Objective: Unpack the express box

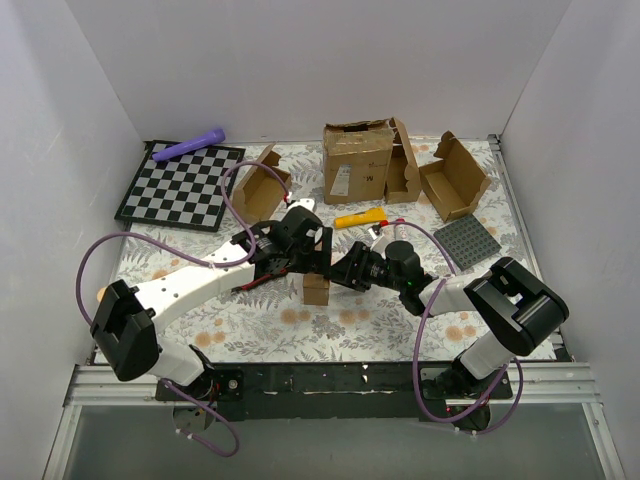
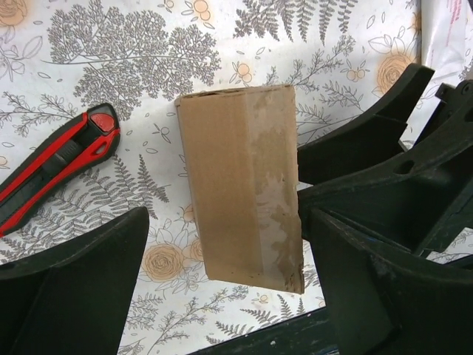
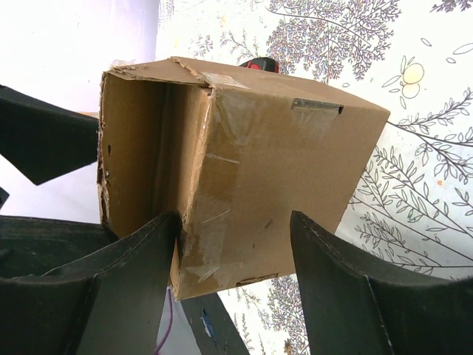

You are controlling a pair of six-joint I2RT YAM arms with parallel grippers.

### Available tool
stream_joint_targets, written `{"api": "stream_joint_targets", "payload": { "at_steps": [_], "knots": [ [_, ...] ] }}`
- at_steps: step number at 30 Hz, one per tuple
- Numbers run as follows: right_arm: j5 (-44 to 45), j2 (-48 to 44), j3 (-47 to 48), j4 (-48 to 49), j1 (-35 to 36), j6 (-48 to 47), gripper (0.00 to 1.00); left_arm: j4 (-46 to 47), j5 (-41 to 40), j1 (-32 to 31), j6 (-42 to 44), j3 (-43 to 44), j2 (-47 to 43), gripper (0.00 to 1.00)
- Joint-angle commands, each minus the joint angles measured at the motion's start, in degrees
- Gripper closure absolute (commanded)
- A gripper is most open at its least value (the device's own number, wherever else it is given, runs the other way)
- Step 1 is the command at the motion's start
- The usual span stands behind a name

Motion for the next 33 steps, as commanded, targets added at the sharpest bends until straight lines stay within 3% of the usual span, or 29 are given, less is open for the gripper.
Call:
{"api": "stream_joint_targets", "payload": {
  "at_steps": [1,17,33],
  "knots": [
    [2.74,0.84,0.12,-5.46,0.07,-3.56,0.31,-1.51,-2.30,-0.33,0.90,3.01,-1.91,0.12],
    [2.66,0.84,0.21,-5.90,-0.02,-4.44,0.31,-3.96,-5.28,-2.18,1.34,4.59,2.40,0.21],
    [2.48,-0.22,-0.41,-5.90,-0.29,-4.61,0.31,-4.94,-8.80,-2.18,0.64,2.93,-0.94,0.36]
  ]
}}
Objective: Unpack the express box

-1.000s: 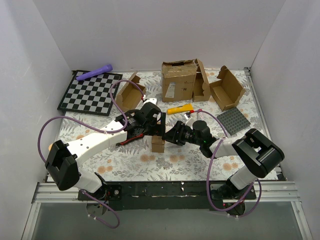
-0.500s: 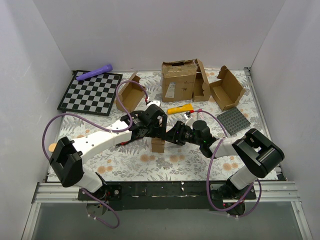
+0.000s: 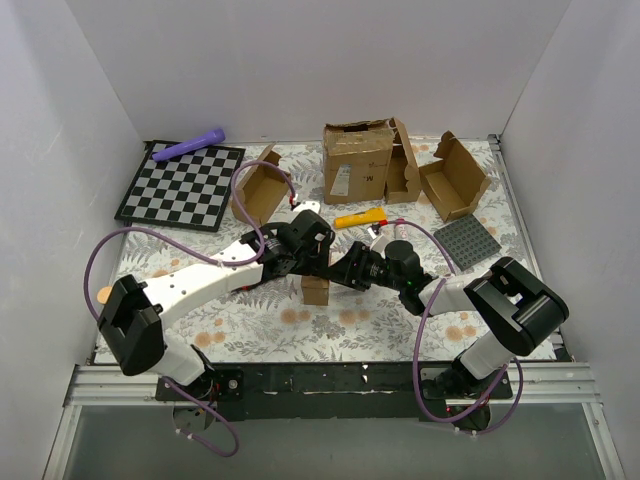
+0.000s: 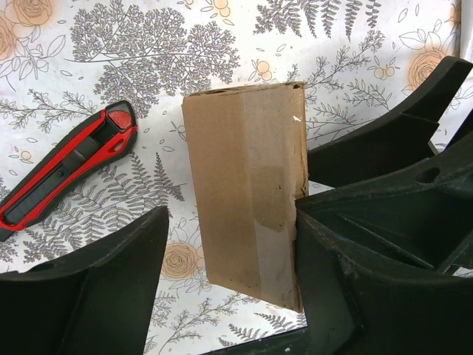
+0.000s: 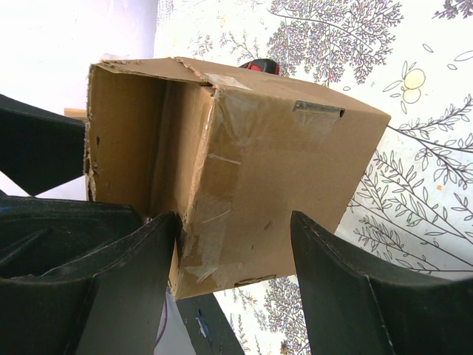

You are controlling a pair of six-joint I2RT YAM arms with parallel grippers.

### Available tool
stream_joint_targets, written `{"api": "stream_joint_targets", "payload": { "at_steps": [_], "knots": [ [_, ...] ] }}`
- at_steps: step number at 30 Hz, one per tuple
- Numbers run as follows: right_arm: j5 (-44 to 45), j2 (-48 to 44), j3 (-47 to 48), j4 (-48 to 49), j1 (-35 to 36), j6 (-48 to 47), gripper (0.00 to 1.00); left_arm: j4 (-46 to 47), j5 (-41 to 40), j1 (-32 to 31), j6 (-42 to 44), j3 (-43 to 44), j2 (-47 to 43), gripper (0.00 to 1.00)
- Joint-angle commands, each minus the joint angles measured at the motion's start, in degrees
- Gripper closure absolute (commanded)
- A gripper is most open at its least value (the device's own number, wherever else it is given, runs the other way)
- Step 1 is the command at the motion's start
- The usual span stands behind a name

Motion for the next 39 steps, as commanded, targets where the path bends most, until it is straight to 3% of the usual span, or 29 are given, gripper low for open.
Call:
{"api": "stream_joint_targets", "payload": {
  "at_steps": [1,8,12,15,19,26,32,39],
  "knots": [
    [2.48,-0.20,-0.78,-5.66,-0.37,-3.39,0.31,-1.61,-3.73,0.05,0.35,0.34,-3.89,0.38],
    [2.48,-0.55,-0.87,-5.66,-0.46,-3.56,0.31,-0.91,-3.73,0.14,0.09,-0.80,-5.39,0.49],
    [2.39,-0.46,-0.70,-5.66,-0.37,-3.65,0.31,-0.91,-3.29,0.14,0.70,-0.54,-4.34,0.60],
    [2.39,-0.46,-0.69,-5.66,-0.46,-3.65,0.31,-0.73,-3.29,0.14,0.88,-0.28,-3.98,0.62],
    [2.39,-0.37,-0.69,-5.66,-0.46,-3.83,0.31,-0.56,-4.08,0.14,0.97,0.43,-3.02,0.36],
    [2.30,-0.28,-0.43,-5.75,-0.37,-4.00,0.31,0.23,-3.03,0.14,2.20,2.62,-0.82,0.32],
    [2.30,-0.55,-0.25,-6.10,-0.37,-4.44,0.31,-0.29,-2.67,0.14,2.99,2.37,1.47,0.40],
    [2.04,-0.63,-0.26,-6.28,-0.37,-4.62,0.32,0.67,-2.77,0.14,3.25,0.69,-0.90,0.60]
  ]
}}
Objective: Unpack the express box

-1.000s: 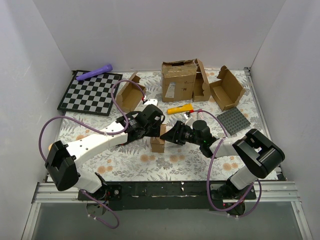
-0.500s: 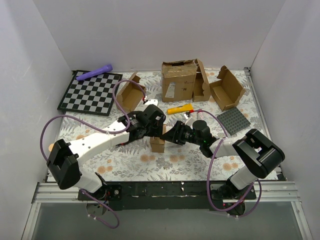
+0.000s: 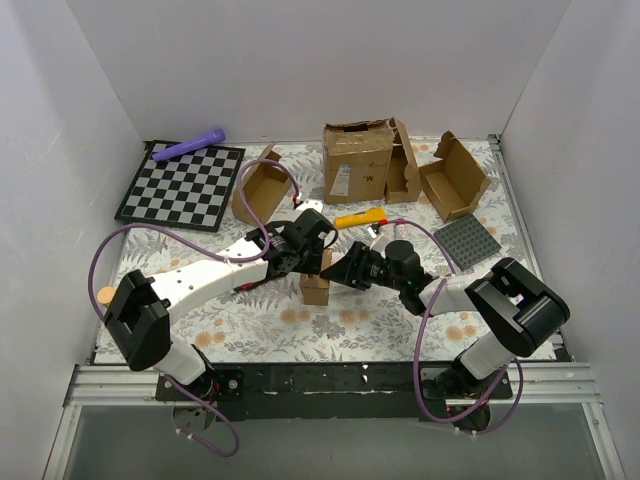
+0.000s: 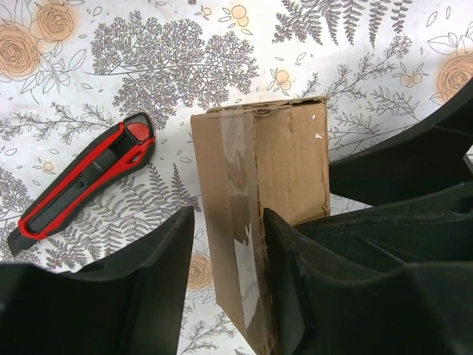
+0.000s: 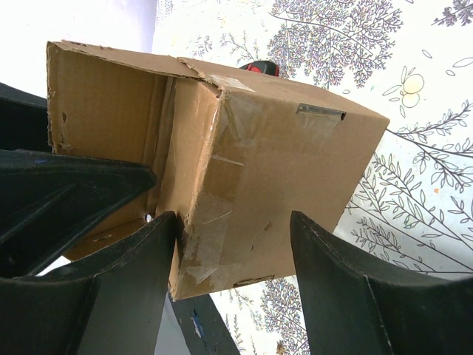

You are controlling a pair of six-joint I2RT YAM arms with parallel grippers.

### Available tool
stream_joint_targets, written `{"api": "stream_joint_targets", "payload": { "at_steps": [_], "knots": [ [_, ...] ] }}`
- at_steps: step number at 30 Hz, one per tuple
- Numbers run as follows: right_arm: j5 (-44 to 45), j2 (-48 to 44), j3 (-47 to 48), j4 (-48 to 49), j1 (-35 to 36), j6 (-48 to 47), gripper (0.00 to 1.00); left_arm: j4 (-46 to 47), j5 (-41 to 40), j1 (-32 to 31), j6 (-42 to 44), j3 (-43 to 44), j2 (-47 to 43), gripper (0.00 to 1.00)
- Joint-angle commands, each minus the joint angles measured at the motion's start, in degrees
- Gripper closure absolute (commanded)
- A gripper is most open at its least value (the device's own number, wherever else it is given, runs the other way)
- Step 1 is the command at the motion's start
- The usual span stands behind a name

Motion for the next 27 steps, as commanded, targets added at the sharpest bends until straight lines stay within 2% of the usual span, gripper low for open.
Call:
{"api": "stream_joint_targets", "payload": {
  "at_steps": [1,7,11,23,27],
  "knots": [
    [1.91,-0.15,-0.19,-5.97,-0.35,-3.44,0.32,0.72,-0.47,0.12,0.89,-0.16,-3.07,0.64],
    [1.82,-0.24,0.16,-6.23,-0.44,-3.53,0.32,0.28,0.23,0.12,1.07,-0.86,-2.90,0.83],
    [1.21,-1.12,0.08,-6.23,-0.35,-4.32,0.30,0.80,0.32,0.12,1.24,-1.48,-3.33,1.00],
    [2.34,-6.13,0.69,-11.50,-0.44,-7.48,0.19,0.90,-2.49,0.12,1.77,-1.39,-7.90,1.00],
    [2.87,-7.36,0.78,-13.26,-0.70,-8.36,0.19,-0.60,-4.07,0.12,2.65,0.36,-8.17,1.00]
  ]
}}
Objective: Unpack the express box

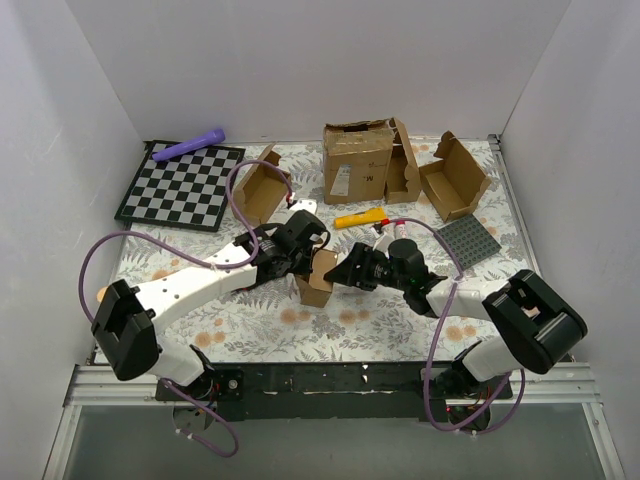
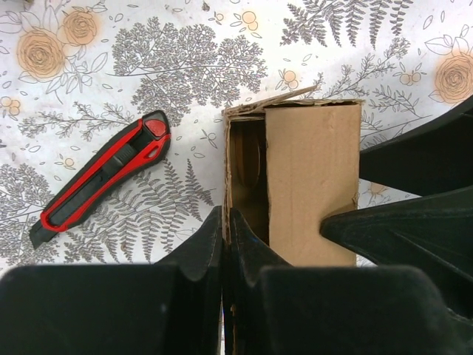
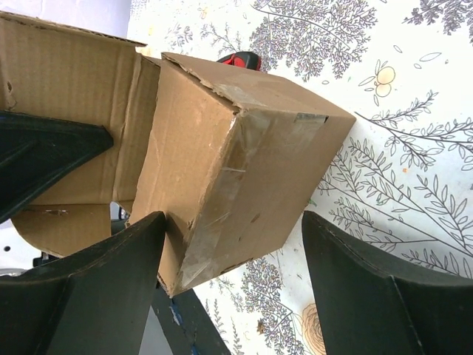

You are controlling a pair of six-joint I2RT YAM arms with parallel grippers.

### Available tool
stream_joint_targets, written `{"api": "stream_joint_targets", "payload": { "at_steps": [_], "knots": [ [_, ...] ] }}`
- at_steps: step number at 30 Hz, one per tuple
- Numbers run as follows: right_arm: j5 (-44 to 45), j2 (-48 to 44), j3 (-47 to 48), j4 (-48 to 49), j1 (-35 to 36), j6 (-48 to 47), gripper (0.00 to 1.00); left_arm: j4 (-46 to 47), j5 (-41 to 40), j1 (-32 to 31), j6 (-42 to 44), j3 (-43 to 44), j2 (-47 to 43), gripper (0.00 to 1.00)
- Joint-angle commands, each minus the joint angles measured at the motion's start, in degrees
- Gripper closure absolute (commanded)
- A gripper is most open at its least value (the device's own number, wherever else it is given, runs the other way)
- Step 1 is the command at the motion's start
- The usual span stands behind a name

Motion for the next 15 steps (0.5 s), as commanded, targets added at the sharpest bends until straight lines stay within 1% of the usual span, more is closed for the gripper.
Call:
{"api": "stream_joint_targets", "payload": {
  "at_steps": [1,15],
  "knots": [
    [1.89,-1.63,0.58,-4.41,-0.38,-2.98,0.19,-0.86,-3.42,0.07,1.54,2.84,-4.04,1.00],
    [2.42,-5.15,-2.67,-6.69,-1.69,-4.65,0.21,-2.62,-4.30,0.07,0.48,4.16,-7.99,1.00]
  ]
}}
